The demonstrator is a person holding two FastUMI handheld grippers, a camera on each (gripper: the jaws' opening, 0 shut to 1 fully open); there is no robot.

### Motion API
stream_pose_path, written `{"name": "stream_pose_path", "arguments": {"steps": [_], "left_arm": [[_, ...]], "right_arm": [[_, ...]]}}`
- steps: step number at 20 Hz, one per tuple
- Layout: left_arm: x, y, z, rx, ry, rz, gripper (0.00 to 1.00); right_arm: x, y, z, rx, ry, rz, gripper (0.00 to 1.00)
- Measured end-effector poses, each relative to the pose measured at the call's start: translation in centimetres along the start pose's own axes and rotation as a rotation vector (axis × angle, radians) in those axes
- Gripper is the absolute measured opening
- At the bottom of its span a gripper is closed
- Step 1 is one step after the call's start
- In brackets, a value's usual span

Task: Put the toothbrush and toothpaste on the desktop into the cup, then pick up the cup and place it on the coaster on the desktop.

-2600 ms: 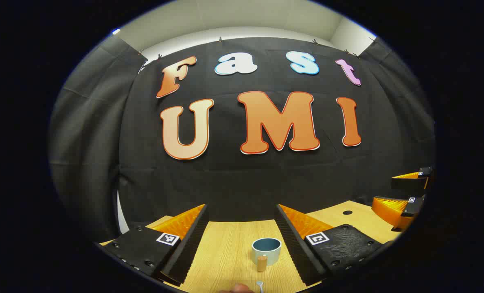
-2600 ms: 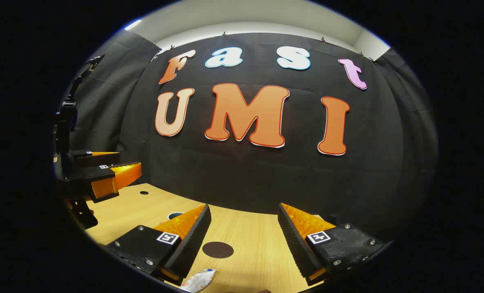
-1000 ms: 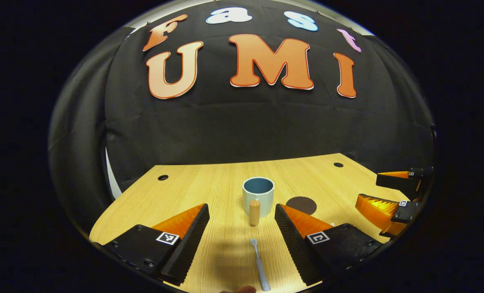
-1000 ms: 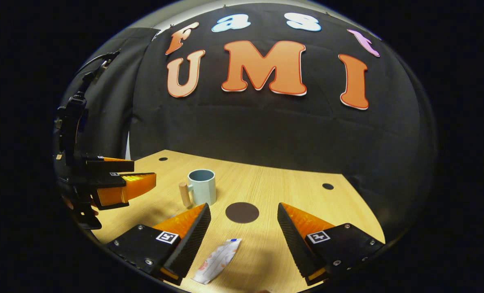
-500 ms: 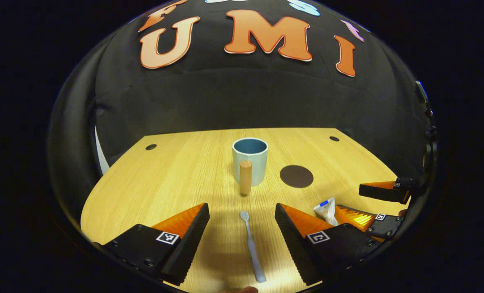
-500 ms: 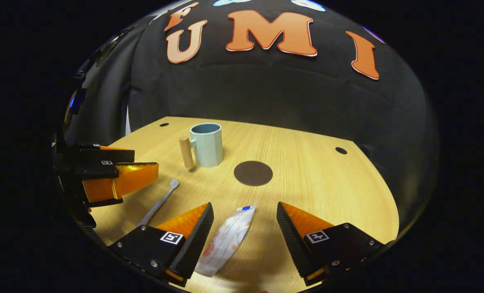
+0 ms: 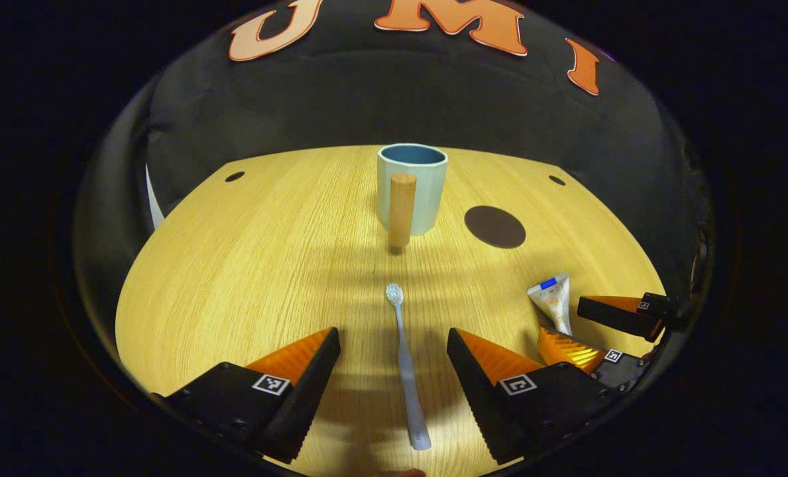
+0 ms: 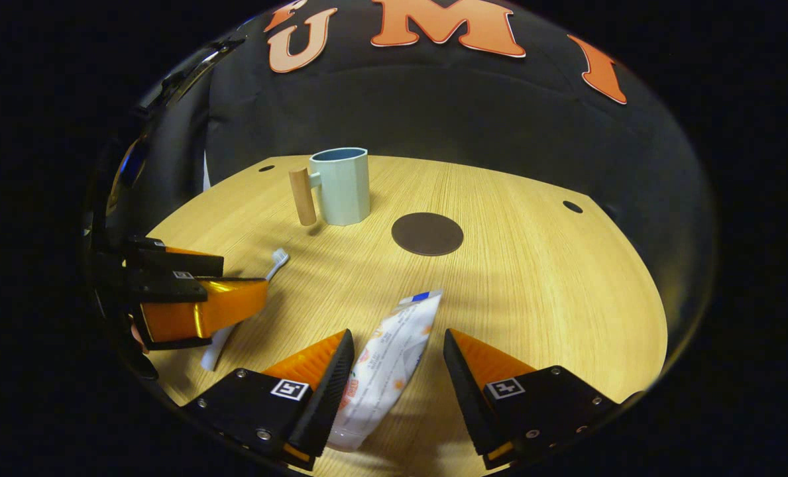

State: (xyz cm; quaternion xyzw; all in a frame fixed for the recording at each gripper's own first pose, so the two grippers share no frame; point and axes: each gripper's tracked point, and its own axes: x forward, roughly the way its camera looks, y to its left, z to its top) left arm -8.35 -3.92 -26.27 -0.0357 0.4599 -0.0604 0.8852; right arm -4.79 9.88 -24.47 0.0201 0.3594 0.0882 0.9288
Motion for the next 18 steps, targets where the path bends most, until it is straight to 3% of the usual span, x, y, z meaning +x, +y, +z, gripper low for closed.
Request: {"name": "stream_pose_path", "arguments": {"steps": [6,7,8,10,11,12,13,15,18], "left_arm": [[-0.6,-0.3,-0.2,-0.019,0.064,0.018,0.84],[-0.7,-0.6,0.1,-0.006,0.078,0.028,0.73],[-1.0,-1.0,0.7,0.002,0.087,0.034,0.71],[-0.1,-1.7,0.9,-0.013,0.106,0.04,0.57],[0.3,-1.8,0.6,-0.021,0.114,0.039,0.45],[0.3,-1.6,0.7,-0.019,0.121,0.039,0.42],[0.1,-1.7,0.8,-0.014,0.118,0.036,0.42],[0.4,-2.0,1.0,-0.018,0.126,0.029,0.14],[0.5,-2.5,1.3,-0.018,0.13,0.018,0.15]], "right_arm": [[0.0,0.5,-0.4,-0.007,0.01,0.029,0.67],[-0.2,0.6,-0.4,-0.009,0.01,0.037,0.6],[0.1,0.5,-0.5,-0.013,0.013,0.039,0.56],[0.3,0.2,-0.3,-0.008,0.008,0.037,0.45],[0.2,-0.1,-0.3,0.006,0.006,0.042,0.41],[0.1,-0.3,-0.2,0.024,0.006,0.048,0.28],[0.1,-0.5,-0.2,0.039,0.007,0.054,0.23],[0.5,-0.6,-0.1,0.052,0.009,0.063,0.17],[0.3,-0.4,0.1,0.091,0.004,0.095,0.1]]}}
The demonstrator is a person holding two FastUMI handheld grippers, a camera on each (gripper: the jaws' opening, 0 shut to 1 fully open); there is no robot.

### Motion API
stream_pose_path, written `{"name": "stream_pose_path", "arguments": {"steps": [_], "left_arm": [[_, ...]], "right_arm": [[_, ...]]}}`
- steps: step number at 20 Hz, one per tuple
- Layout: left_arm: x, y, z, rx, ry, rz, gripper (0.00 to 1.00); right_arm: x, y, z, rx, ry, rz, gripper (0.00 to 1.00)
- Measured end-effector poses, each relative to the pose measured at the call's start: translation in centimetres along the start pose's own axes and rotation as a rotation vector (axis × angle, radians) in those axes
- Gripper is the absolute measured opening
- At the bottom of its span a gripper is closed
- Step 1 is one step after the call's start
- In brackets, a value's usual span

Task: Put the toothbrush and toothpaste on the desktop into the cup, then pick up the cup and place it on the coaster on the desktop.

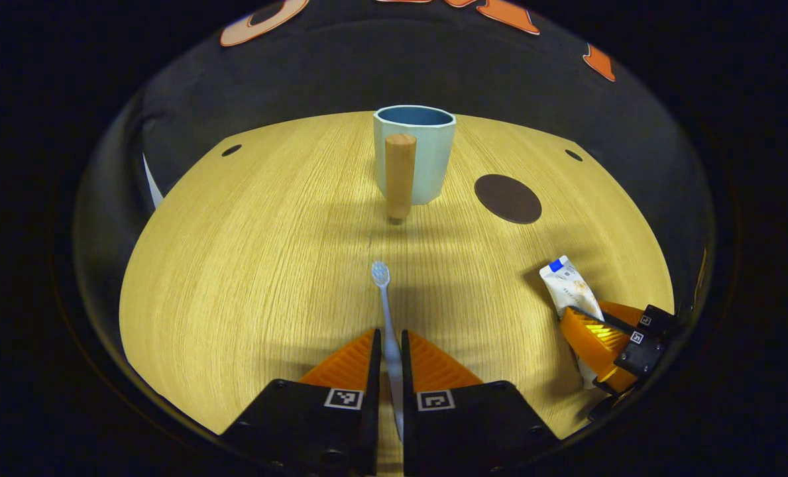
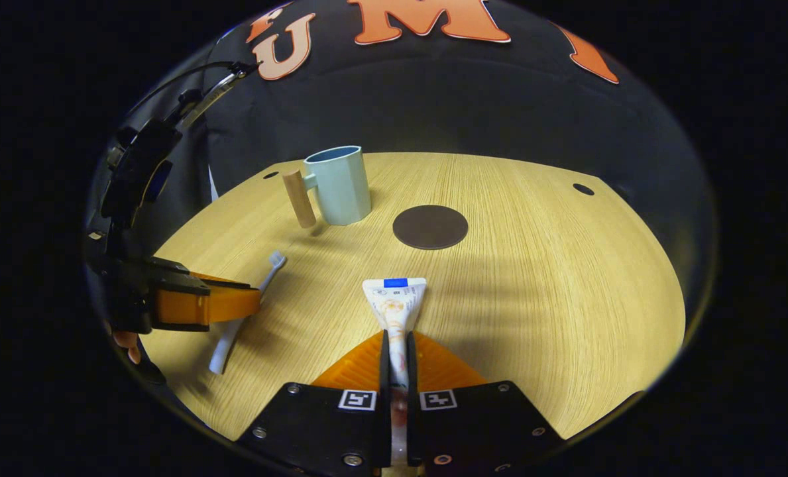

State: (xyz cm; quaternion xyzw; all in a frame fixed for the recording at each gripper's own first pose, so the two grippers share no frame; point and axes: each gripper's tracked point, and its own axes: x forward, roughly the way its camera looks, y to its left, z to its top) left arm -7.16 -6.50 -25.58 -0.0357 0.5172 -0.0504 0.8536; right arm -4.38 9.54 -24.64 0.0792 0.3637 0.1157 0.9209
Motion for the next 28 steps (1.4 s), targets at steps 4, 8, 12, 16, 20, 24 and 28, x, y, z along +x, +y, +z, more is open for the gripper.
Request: {"name": "stream_pose_path", "arguments": {"steps": [4,8,12,16,20,24,28], "left_arm": [[0.6,-0.4,0.3,-0.018,-0.034,-0.051,0.07],[1.3,0.8,-0.7,-0.056,-0.098,-0.093,0.06],[3.1,1.7,-1.0,-0.067,-0.188,-0.084,0.06],[3.5,2.6,-0.2,-0.038,-0.318,-0.051,0.07],[2.5,3.5,1.5,-0.019,-0.452,-0.03,0.06],[-0.7,5.4,5.0,0.018,-0.666,0.045,0.06],[-3.6,6.4,8.1,0.016,-0.794,0.087,0.06]], "right_arm": [[0.3,0.1,0.4,0.033,-0.02,0.017,0.06],[-0.3,-0.5,2.5,0.026,-0.109,0.008,0.06],[-1.1,-0.8,4.6,0.015,-0.177,0.009,0.06],[-2.0,-0.9,6.8,-0.004,-0.241,0.006,0.06],[-2.9,-0.6,8.8,-0.016,-0.298,0.017,0.06],[-3.7,-0.5,10.4,-0.054,-0.356,-0.01,0.06],[-4.8,-0.2,12.1,-0.059,-0.415,-0.011,0.06]]}}
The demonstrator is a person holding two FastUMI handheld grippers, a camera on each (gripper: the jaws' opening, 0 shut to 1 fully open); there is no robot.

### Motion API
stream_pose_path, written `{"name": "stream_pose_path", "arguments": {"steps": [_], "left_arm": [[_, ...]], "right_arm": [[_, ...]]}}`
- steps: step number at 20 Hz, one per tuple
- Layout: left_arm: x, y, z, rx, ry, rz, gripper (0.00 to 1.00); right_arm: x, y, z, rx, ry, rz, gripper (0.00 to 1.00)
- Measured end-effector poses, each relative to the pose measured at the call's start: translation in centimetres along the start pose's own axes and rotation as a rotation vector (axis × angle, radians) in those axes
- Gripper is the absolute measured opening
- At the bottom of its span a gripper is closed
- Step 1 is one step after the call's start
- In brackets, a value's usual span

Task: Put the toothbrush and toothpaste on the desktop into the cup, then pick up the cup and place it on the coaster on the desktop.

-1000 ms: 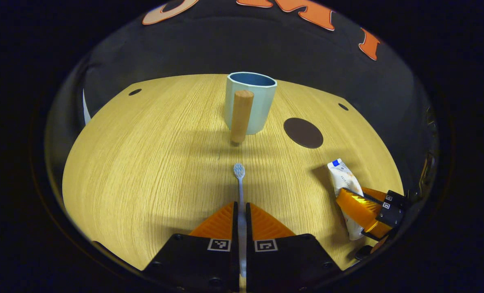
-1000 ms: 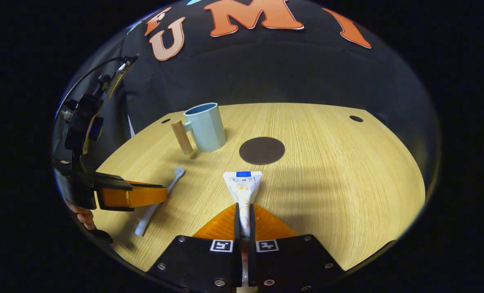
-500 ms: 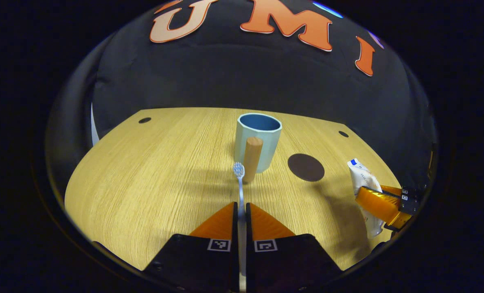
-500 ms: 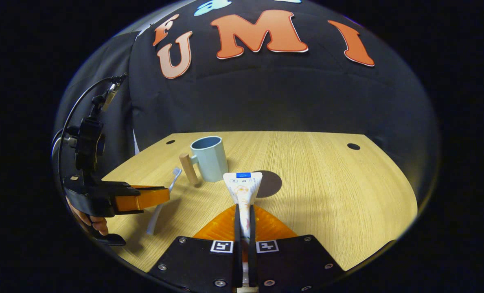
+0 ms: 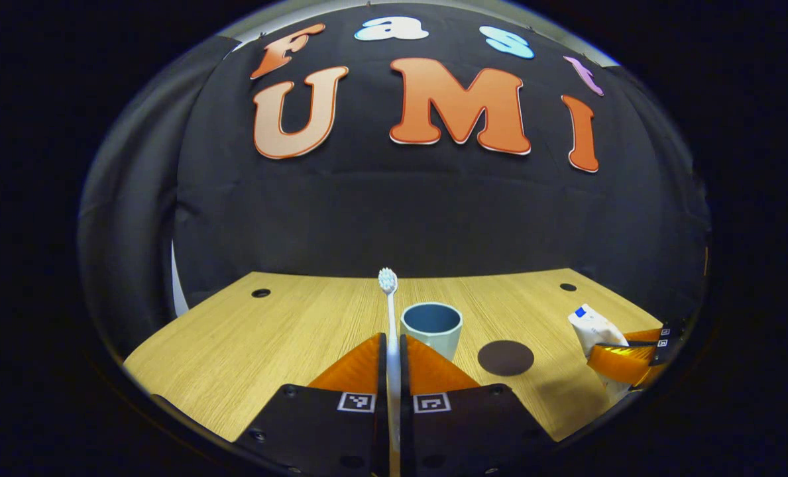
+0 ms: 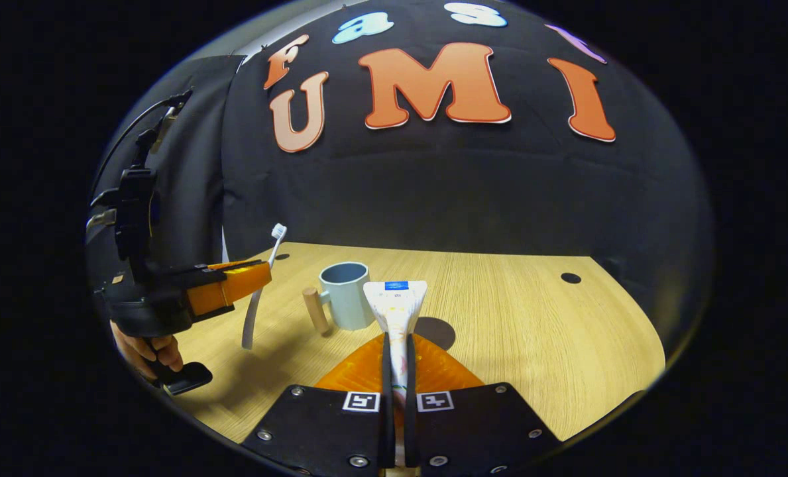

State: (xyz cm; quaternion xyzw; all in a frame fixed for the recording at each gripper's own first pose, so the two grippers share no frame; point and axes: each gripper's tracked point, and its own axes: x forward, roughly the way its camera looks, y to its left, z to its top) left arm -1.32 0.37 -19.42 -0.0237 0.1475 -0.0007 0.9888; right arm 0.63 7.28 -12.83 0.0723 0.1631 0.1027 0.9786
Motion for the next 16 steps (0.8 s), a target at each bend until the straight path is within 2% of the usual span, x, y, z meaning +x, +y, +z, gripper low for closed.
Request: {"name": "stream_pose_path", "arguments": {"steps": [8,16], "left_arm": [[1.9,-1.9,6.6,0.035,-0.205,0.002,0.06],[3.2,-4.3,11.7,0.038,-0.408,-0.036,0.06]], "right_arm": [[-0.1,-2.0,5.4,-0.046,-0.178,-0.047,0.06],[0.6,-3.4,10.7,-0.059,-0.349,-0.094,0.06]]}}
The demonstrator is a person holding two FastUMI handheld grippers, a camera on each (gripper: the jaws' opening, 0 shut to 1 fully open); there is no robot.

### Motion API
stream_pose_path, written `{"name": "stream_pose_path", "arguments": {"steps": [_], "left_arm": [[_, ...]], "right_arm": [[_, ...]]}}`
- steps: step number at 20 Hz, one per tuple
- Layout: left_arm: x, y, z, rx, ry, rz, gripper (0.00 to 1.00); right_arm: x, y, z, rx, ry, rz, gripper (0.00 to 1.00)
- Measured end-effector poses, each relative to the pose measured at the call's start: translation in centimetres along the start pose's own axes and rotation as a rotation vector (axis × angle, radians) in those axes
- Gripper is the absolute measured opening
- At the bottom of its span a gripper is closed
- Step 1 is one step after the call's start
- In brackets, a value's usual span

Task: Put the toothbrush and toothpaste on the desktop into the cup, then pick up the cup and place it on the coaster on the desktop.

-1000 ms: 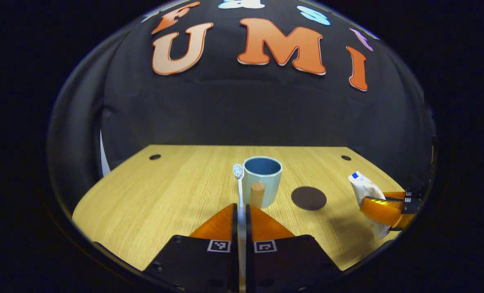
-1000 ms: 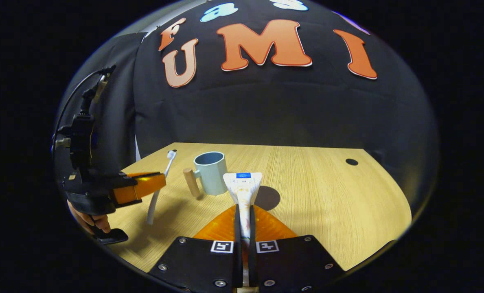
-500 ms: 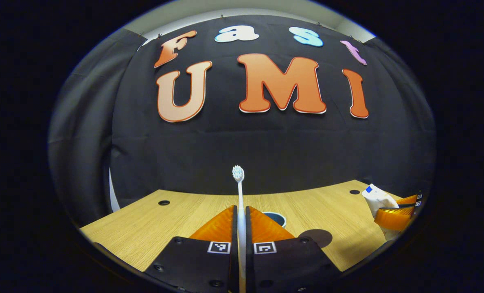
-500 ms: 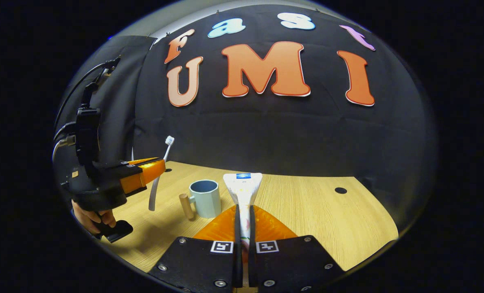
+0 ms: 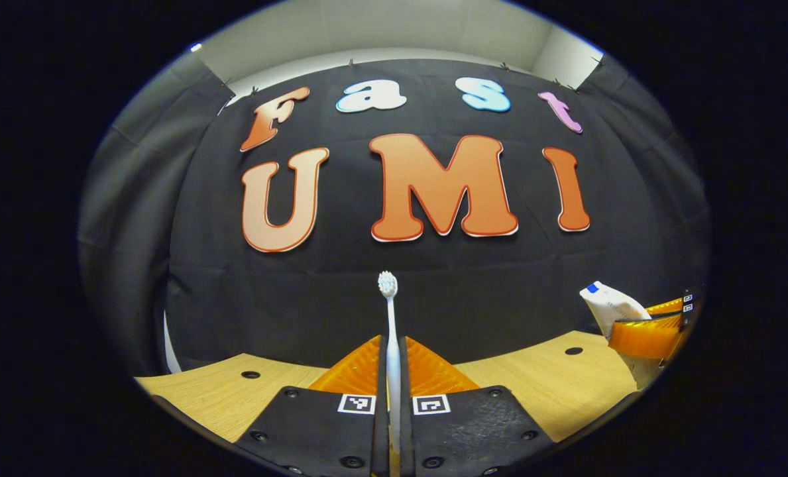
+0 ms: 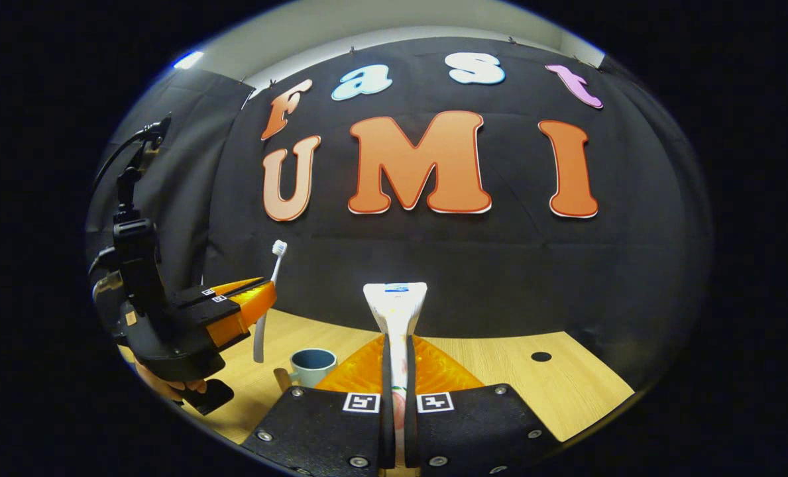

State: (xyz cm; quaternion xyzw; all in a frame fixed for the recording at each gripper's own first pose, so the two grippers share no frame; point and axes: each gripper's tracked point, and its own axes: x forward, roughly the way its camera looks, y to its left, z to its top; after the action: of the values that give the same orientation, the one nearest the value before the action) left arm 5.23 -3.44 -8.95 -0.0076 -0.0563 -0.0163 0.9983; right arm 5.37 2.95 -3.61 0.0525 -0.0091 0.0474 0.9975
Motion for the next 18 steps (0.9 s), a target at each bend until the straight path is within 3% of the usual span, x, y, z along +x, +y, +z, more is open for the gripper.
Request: {"name": "stream_pose_path", "arguments": {"steps": [7,18], "left_arm": [[2.6,-1.0,0.8,0.0,-0.106,-0.003,0.06],[6.4,-3.1,-5.6,-0.004,-0.043,-0.054,0.06]], "right_arm": [[0.8,-1.1,0.0,-0.019,-0.028,-0.03,0.06],[2.3,-2.3,-1.5,-0.001,0.001,-0.052,0.06]]}}
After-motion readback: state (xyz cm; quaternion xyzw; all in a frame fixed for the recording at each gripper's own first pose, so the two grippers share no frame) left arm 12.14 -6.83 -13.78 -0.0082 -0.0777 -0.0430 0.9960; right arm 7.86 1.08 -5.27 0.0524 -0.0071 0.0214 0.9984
